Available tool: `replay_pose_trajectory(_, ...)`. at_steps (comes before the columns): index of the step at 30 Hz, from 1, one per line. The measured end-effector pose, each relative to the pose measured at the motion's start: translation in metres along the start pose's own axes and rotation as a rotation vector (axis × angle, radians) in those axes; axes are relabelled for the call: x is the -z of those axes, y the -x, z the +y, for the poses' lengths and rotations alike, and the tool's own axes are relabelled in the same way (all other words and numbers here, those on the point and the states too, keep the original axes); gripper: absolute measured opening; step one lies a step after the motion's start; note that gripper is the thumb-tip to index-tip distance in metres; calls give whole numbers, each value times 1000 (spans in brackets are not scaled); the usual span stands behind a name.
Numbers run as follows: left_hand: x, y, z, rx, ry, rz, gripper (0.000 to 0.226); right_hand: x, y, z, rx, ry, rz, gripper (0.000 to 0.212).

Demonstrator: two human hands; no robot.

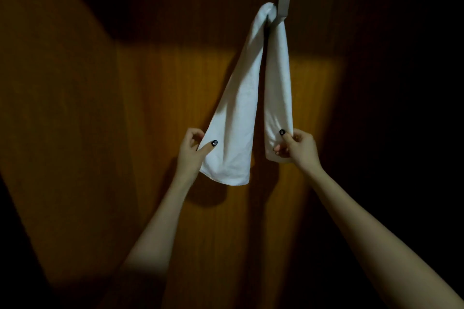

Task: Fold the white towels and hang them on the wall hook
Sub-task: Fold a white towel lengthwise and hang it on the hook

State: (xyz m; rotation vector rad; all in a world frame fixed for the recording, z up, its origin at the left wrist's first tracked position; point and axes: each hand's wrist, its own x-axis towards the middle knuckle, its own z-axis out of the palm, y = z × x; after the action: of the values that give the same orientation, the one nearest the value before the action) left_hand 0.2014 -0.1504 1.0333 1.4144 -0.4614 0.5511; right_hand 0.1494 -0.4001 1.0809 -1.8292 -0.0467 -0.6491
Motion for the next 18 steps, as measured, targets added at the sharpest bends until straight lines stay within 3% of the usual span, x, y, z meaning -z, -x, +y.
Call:
replay_pose_trajectory(6,11,4,-8,256,179,-147,20,3,0,-1,7,-18,-16,18)
replay_pose_trajectory(11,10,6,-15,405,458,-119,14,3,-2,-1,4,-9,-31,18)
replay_pose_trajectory(13,3,9,-19,472,571,-94,26,4,-4,0,-2,-3,-35,19)
replay_pose_trajectory(18,-34,25,-30,653,573,-229,28,2,-7,2,-3,27,-42,22)
